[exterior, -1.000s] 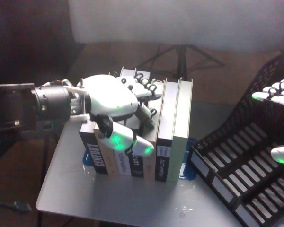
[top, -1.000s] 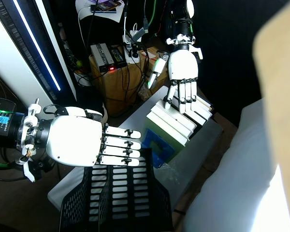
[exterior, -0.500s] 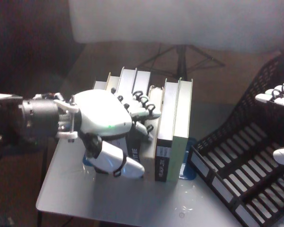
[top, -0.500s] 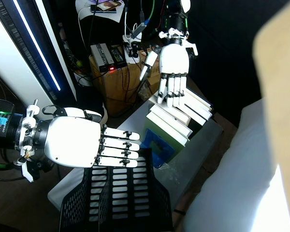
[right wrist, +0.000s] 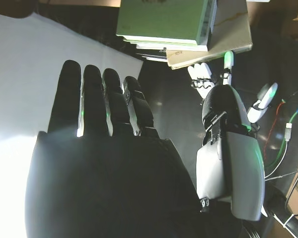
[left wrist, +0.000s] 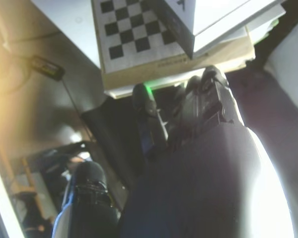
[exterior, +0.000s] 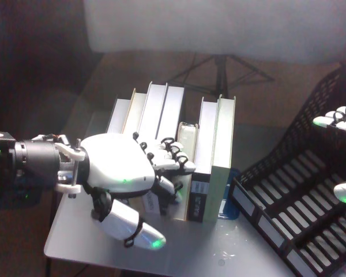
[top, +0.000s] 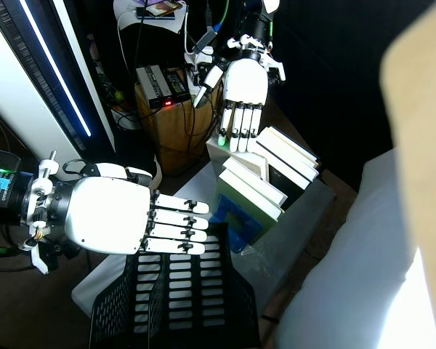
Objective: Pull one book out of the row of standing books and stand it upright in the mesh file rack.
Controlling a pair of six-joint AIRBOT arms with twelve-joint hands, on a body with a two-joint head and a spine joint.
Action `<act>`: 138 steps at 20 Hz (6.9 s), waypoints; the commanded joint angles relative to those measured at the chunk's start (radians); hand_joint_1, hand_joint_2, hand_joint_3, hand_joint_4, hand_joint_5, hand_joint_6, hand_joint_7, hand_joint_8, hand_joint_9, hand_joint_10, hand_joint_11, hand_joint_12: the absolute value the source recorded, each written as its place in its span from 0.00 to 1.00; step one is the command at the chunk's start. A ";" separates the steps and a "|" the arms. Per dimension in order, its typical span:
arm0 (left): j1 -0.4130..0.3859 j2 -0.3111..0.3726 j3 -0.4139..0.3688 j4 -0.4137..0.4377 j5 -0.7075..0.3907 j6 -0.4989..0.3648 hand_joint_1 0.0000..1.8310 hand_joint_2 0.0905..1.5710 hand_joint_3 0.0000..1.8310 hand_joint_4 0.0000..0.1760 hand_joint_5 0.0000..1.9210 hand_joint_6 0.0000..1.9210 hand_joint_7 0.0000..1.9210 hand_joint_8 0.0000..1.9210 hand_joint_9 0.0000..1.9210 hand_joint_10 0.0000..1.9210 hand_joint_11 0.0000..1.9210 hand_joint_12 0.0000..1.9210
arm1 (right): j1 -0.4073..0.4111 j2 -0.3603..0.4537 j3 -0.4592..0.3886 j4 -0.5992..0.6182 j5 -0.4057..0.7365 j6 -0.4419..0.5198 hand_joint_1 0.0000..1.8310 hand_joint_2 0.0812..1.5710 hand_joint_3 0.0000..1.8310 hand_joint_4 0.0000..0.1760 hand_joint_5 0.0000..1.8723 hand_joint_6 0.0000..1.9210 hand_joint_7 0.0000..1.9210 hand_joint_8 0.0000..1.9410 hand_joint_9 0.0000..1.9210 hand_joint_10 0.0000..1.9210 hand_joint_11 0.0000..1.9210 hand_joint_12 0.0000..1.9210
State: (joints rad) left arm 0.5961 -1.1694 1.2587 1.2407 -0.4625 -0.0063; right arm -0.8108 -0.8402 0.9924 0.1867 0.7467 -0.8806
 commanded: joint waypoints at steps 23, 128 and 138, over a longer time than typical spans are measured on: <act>0.141 0.087 -0.091 -0.217 -0.195 0.019 0.24 0.81 0.00 0.00 0.24 0.03 0.02 0.00 0.00 0.00 0.00 0.00 | -0.009 0.008 0.000 0.025 0.108 0.005 0.15 0.75 0.00 0.03 0.00 0.00 0.00 0.00 0.00 0.00 0.00 0.00; 0.623 0.287 -0.043 -1.776 -0.780 0.545 0.32 0.87 0.01 0.03 0.02 0.00 0.00 0.00 0.00 0.00 0.00 0.00 | 0.588 -0.628 0.280 -1.781 -0.401 0.886 0.41 0.57 0.00 0.36 0.03 0.01 0.02 0.00 0.03 0.01 0.00 0.00; 0.625 0.277 -0.040 -1.776 -0.777 0.542 0.28 0.86 0.00 0.04 0.02 0.00 0.00 0.00 0.00 0.00 0.00 0.00 | 0.576 -0.643 0.286 -1.843 -0.439 0.886 0.50 0.69 0.00 0.36 0.21 0.00 0.18 0.00 0.13 0.00 0.01 0.01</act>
State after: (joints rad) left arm 1.2224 -0.8970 1.2110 -0.5137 -1.1168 0.5415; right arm -0.2363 -1.4879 1.2816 -1.6730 0.2890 0.0036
